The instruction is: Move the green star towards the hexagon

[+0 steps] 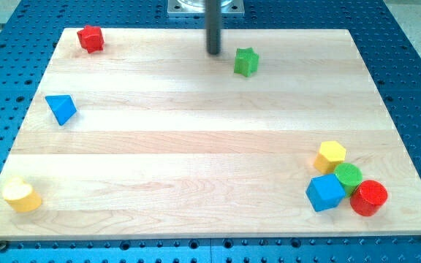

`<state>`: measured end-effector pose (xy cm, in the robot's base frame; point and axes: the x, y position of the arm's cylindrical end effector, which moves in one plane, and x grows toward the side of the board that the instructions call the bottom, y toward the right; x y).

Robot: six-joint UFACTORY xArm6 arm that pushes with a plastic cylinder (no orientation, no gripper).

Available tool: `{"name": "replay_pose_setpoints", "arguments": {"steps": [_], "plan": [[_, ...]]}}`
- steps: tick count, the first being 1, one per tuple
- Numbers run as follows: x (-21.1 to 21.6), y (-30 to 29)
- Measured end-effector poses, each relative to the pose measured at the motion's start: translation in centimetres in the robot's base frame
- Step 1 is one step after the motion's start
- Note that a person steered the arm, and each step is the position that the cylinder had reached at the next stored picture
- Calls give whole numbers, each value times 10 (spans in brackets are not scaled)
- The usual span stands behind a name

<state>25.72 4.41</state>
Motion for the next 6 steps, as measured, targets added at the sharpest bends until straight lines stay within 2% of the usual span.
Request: {"name": "replay_pose_setpoints", "arguments": {"steps": [2, 3, 4, 5, 6], "plan": [[155, 55], [220, 88], [243, 69], [235, 9], [209, -26]]}}
